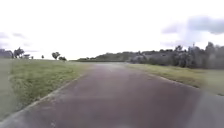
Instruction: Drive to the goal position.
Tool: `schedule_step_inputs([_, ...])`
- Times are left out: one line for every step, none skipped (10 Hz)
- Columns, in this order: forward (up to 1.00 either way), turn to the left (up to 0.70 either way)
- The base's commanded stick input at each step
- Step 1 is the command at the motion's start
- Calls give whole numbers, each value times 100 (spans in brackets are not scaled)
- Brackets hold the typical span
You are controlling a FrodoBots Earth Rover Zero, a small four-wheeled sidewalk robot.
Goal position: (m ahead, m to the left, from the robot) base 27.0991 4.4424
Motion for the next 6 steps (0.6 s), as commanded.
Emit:
schedule_step_inputs([70, 2])
schedule_step_inputs([70, 0])
schedule_step_inputs([70, 0])
schedule_step_inputs([70, 0])
schedule_step_inputs([70, 0])
schedule_step_inputs([70, 0])
